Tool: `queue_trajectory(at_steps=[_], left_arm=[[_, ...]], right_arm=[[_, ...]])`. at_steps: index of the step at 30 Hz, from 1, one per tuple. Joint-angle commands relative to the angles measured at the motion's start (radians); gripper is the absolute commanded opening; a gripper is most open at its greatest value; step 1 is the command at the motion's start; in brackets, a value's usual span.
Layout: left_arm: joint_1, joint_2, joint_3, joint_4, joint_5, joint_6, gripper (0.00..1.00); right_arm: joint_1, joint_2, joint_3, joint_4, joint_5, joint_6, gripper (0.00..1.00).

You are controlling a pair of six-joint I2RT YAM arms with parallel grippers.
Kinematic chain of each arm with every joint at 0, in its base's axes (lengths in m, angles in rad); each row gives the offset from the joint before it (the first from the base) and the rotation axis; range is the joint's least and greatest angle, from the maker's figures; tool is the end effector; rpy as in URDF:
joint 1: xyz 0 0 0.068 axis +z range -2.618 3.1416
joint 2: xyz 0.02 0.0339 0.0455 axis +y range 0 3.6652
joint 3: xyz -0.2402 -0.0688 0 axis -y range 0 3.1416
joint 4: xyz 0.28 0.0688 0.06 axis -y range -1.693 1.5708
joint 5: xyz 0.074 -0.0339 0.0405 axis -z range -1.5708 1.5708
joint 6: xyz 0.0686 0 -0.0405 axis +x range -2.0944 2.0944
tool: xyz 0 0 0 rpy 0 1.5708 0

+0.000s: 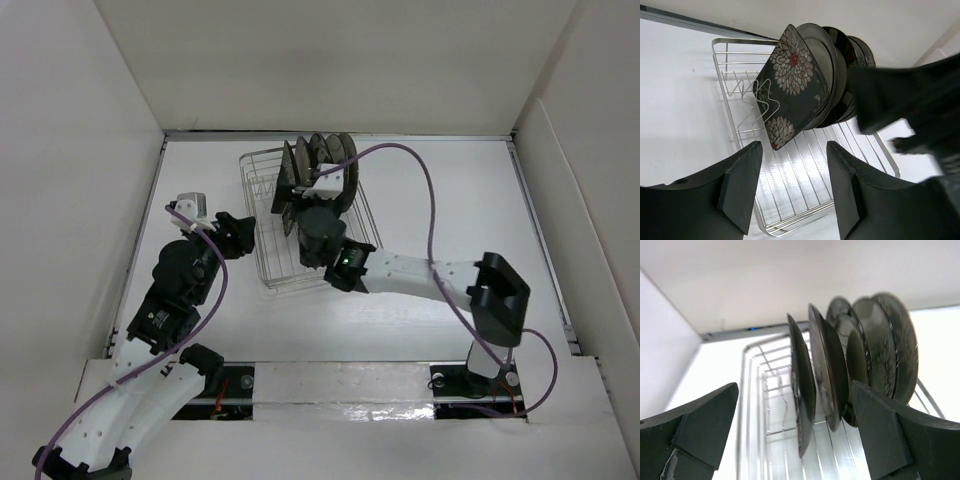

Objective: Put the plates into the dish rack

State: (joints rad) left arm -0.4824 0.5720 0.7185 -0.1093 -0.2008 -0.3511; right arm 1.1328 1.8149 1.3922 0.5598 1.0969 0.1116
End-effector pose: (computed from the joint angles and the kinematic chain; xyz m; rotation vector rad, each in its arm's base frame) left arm 0.2078 -0.0934 0.3490 -0.0599 1.5551 -0.5077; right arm 0.2514 0.3928 0.3008 0.1522 1.5044 0.2133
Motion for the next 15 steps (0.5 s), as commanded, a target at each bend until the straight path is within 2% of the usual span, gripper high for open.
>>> queue_trajectory(at_steps=[1, 6, 10, 12, 15], left_arm=[[-0.004, 0.008, 0.021, 0.043, -0.018, 0.020, 0.52], [-0.004, 0.035, 0.025, 0.052, -0.019, 0.031, 0.56], [-0.004, 0.034, 0.013, 0.075, -0.031, 0.035, 0.56], [-0.004, 0.034, 0.013, 0.080, -0.041, 0.035, 0.56], [0.031, 0.023, -0.007, 0.102, -0.017, 0.034, 0.56]], right_arm=[[0.008, -0.165, -0.041, -0.139, -0.084, 0.091, 1.00], [-0.054, -0.434, -0.254, -0.208, -0.127, 0.111, 1.00], [-0.258, -0.701, -0.522, -0.336, -0.294, 0.223, 1.00], [-0.398, -0.820, -0.605, -0.333, -0.405, 0.269, 1.00], [-0.548, -0.881, -0.714, -0.330, -0.542, 0.318, 1.00]])
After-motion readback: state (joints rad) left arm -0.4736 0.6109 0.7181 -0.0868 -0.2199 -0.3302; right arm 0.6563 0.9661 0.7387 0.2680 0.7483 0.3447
